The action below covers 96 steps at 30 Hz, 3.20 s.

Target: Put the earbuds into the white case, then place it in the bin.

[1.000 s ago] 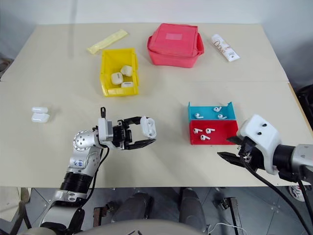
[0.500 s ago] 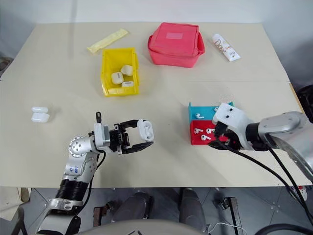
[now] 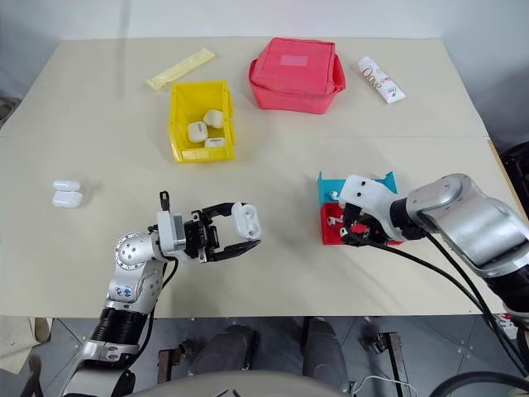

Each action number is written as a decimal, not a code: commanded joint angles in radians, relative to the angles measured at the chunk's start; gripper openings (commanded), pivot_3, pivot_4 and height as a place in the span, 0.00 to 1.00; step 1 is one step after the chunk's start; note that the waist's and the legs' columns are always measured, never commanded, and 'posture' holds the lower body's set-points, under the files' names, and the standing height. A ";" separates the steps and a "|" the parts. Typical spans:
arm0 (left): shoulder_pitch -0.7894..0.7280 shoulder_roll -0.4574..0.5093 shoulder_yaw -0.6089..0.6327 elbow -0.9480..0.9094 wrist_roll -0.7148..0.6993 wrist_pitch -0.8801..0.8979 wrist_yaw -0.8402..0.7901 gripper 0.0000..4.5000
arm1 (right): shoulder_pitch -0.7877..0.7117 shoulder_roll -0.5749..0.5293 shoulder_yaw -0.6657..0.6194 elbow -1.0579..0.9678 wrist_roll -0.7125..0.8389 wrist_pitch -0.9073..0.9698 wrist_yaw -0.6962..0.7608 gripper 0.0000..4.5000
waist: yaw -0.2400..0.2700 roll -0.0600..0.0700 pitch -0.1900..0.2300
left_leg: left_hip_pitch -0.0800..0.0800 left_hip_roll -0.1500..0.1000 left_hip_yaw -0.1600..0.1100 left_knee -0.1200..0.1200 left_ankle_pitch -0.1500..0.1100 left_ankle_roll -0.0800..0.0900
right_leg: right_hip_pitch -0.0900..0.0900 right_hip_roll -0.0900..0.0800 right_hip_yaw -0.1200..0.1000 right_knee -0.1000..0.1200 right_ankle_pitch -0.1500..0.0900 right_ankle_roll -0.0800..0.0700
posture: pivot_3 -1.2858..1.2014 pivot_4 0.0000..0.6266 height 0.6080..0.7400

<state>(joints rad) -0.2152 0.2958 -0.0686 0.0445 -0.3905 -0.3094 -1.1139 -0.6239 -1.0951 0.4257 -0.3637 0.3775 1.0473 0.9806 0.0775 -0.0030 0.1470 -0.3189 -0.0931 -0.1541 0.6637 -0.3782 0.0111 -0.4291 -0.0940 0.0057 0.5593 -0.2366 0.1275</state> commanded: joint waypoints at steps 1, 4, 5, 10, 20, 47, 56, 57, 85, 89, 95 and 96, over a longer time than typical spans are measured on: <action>0.016 0.010 -0.005 -0.059 -0.005 -0.006 0.017 0.62 | -0.023 0.014 0.002 0.017 -0.034 -0.013 0.020 0.51 | 0.000 0.000 0.000 | 0.000 0.000 0.000 0.000 0.000 0.000 | 0.000 0.000 0.000 0.000 0.000 0.000 | 0.52 0.24 1.00; 0.023 0.013 -0.004 -0.068 -0.005 -0.004 0.023 0.62 | -0.024 0.025 0.006 0.029 -0.051 -0.023 0.035 0.51 | 0.000 0.000 0.000 | 0.000 0.000 0.000 0.000 0.000 0.000 | 0.000 0.000 0.000 0.000 0.000 0.000 | 0.52 0.24 1.00; 0.024 0.014 -0.004 -0.069 -0.005 -0.003 0.026 0.62 | -0.025 0.029 0.009 0.036 -0.057 -0.026 0.040 0.51 | 0.000 0.000 0.000 | 0.000 0.000 0.000 0.000 0.000 0.000 | 0.000 0.000 0.000 0.000 0.000 0.000 | 0.52 0.24 1.00; 0.031 0.018 -0.006 -0.084 -0.005 0.003 0.039 0.62 | -0.014 0.042 0.013 0.053 -0.086 -0.043 0.057 0.51 | 0.000 0.000 0.000 | 0.000 0.000 0.000 0.000 0.000 0.000 | 0.000 0.000 0.000 0.000 0.000 0.000 | 0.52 0.24 1.00; 0.037 0.027 -0.011 -0.100 -0.006 0.010 0.060 0.62 | 0.011 0.051 0.015 0.066 -0.127 -0.069 0.082 0.51 | 0.000 0.000 0.000 | 0.000 0.000 0.000 0.000 0.000 0.000 | 0.000 0.000 0.000 0.000 0.000 0.000 | 0.52 0.24 1.00; 0.037 0.031 -0.013 -0.105 -0.001 0.014 0.078 0.62 | 0.040 0.090 0.002 0.094 -0.174 -0.102 0.105 0.11 | 0.000 -0.001 0.000 | 0.000 0.000 0.000 0.000 0.000 0.000 | 0.000 0.000 0.000 0.000 0.000 0.000 | 0.52 0.24 1.00; 0.020 0.023 -0.017 -0.061 -0.005 0.008 0.062 0.62 | 0.116 0.068 -0.181 -0.051 -0.055 -0.137 0.138 0.11 | 0.002 0.000 0.000 | 0.000 0.000 0.000 0.000 0.000 0.000 | 0.000 0.000 0.000 0.000 0.000 0.000 | 0.52 0.24 1.00; 0.015 0.021 -0.018 -0.051 -0.008 0.005 0.057 0.62 | 0.144 0.072 -0.227 -0.078 -0.032 -0.159 0.138 0.11 | 0.003 0.000 0.000 | 0.000 0.000 0.000 0.000 0.000 0.000 | 0.000 0.000 0.000 0.000 0.000 0.000 | 0.52 0.24 1.00; -0.286 -0.141 -0.021 0.195 -0.188 0.101 -0.306 0.62 | 0.313 0.576 -0.498 -0.127 0.355 -0.569 0.033 0.11 | -0.009 -0.001 0.000 | 0.001 -0.001 -0.001 0.000 0.000 0.001 | 0.001 0.001 0.000 0.000 0.001 0.001 | 0.52 0.24 1.00; -0.297 -0.141 -0.017 0.190 -0.190 0.118 -0.312 0.62 | 0.300 0.592 -0.469 -0.095 0.337 -0.609 0.040 0.11 | -0.012 -0.001 0.000 | 0.001 -0.001 -0.001 0.000 0.001 0.001 | 0.001 0.001 0.000 0.000 0.001 0.001 | 0.52 0.24 1.00; -0.301 -0.146 -0.023 0.184 -0.189 0.120 -0.340 0.62 | 0.298 0.607 -0.428 -0.056 0.301 -0.661 0.050 0.11 | -0.020 -0.001 0.000 | 0.000 -0.001 -0.001 0.000 0.001 0.001 | 0.001 0.001 0.000 0.000 0.001 0.000 | 0.52 0.24 1.00; -0.302 -0.148 -0.022 0.185 -0.189 0.121 -0.342 0.62 | 0.296 0.609 -0.421 -0.049 0.295 -0.669 0.051 0.11 | -0.022 -0.001 0.000 | 0.000 0.000 -0.002 0.000 0.001 0.001 | 0.001 0.001 0.000 0.000 0.001 0.000 | 0.52 0.24 1.00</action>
<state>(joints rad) -0.4998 0.1598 -0.0921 0.2774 -0.5539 -0.1854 -1.4458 -0.3174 -0.4958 -0.0048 -0.4162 0.6825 0.4036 1.0259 0.0556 -0.0042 0.1468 -0.3184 -0.0935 -0.1557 0.6634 -0.3777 0.0119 -0.4285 -0.0926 0.0055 0.5597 -0.2359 0.1280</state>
